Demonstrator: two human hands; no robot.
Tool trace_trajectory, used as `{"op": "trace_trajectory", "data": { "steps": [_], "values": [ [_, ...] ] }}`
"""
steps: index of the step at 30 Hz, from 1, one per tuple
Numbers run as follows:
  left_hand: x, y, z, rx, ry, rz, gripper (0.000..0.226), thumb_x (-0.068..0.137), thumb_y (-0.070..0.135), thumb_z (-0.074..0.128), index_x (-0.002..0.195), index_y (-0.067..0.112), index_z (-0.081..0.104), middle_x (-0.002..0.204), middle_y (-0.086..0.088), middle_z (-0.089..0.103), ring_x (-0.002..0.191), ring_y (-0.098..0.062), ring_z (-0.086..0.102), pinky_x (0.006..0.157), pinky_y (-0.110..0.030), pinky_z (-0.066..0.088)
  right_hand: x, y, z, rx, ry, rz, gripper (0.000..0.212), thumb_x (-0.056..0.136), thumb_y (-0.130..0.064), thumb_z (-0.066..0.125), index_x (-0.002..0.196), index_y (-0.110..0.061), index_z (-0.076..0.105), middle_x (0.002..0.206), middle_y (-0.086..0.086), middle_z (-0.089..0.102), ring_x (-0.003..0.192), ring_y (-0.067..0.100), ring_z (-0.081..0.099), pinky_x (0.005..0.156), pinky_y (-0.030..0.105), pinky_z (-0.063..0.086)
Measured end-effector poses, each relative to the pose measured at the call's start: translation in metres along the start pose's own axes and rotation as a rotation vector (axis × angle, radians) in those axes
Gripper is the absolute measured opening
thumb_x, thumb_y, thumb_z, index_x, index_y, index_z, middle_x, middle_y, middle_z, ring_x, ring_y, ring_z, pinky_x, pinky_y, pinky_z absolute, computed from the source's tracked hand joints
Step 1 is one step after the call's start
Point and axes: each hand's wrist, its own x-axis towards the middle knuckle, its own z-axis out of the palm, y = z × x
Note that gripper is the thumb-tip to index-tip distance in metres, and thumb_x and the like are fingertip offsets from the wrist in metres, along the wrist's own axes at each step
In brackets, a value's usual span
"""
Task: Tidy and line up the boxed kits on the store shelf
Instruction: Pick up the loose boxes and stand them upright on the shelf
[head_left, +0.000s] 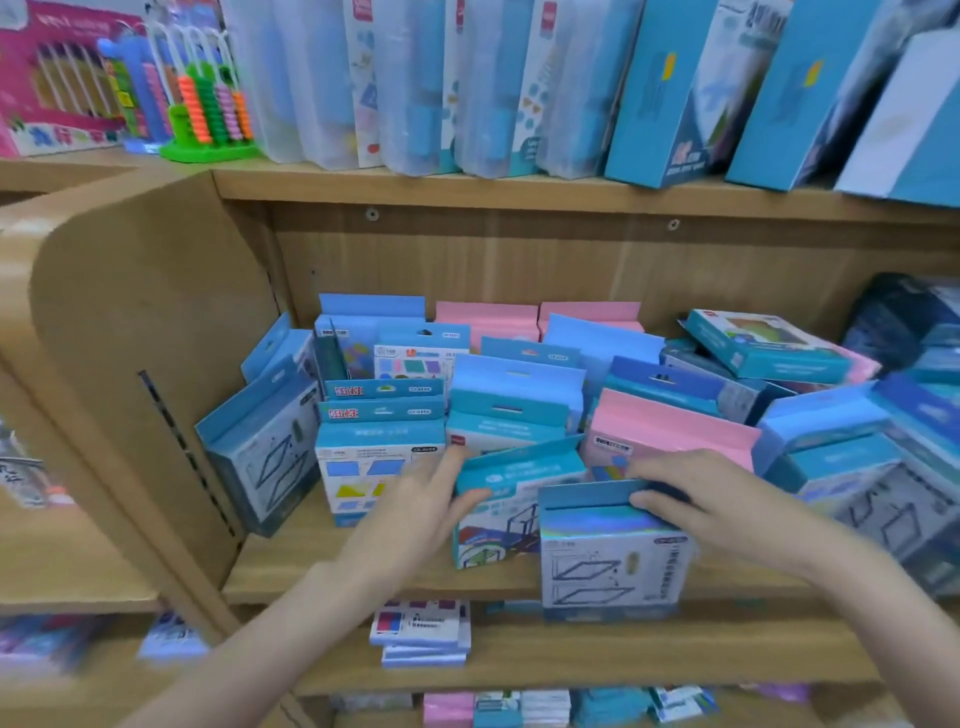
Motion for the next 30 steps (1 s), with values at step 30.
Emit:
{"op": "trace_trajectory", "data": {
  "steps": [30],
  "values": [
    [-0.012,-0.101,-0.084,0.761,-0.333,-0.376,0.057,0.089,0.013,0.059,0.139,0.013,0.033,0.145,-0.03,0.02,0.124,-0.04,0.036,0.101,-0.041,0.036,0.083,-0.069,0.019,0.024,0.103,-0.347,0.023,0.093,-0.03,0.048,0.093,-0.011,0.061,0.089,0.001,0.064,0.082,0.015,0.057,0.072,0.032,0.045]
  ]
}}
